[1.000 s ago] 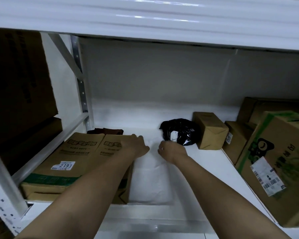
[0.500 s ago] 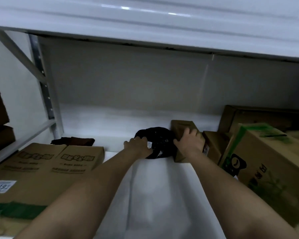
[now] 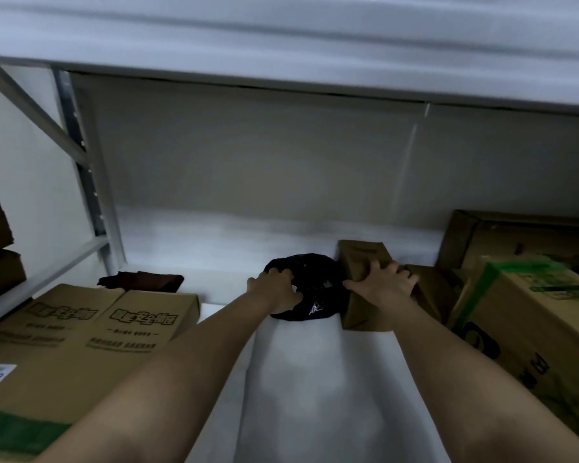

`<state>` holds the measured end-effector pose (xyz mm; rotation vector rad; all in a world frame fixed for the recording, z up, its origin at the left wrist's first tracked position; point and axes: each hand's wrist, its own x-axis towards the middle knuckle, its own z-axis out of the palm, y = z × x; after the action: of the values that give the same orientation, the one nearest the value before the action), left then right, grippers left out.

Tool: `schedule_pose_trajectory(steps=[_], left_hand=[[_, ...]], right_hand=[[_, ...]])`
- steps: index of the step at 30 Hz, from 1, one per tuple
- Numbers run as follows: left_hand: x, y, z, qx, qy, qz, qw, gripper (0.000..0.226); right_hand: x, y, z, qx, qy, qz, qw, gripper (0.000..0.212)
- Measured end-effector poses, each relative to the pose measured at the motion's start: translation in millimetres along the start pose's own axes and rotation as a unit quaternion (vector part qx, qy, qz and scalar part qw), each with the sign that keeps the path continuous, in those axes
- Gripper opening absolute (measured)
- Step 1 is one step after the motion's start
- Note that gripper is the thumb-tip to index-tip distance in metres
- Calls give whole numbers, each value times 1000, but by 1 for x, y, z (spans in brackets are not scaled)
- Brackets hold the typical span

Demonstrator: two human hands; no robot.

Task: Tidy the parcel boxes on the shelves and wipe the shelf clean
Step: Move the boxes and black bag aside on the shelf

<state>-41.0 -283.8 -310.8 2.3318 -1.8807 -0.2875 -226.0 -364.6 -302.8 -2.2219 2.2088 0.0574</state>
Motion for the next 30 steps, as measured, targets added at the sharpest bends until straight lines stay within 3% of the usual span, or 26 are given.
schedule_pose_trajectory(steps=[6, 15, 21, 24, 30], left_hand=[[1, -6, -3, 1, -3, 6, 1000, 56], [3, -1, -18, -12, 14, 45, 999, 60], [8, 9, -22, -140, 23, 42, 989, 63], [6, 13, -27, -293, 21, 8, 956, 68], [1, 6, -45, -527, 22, -80, 845, 74]], right_hand=[[-4, 2, -11, 46, 96, -10, 994, 74], [-17, 10, -72, 75, 188, 4, 979, 75], [-21, 21, -91, 297, 175, 14, 939, 83], [-24, 18, -89, 421, 132, 15, 897, 96], [-29, 0, -80, 577, 52, 0, 815, 81]])
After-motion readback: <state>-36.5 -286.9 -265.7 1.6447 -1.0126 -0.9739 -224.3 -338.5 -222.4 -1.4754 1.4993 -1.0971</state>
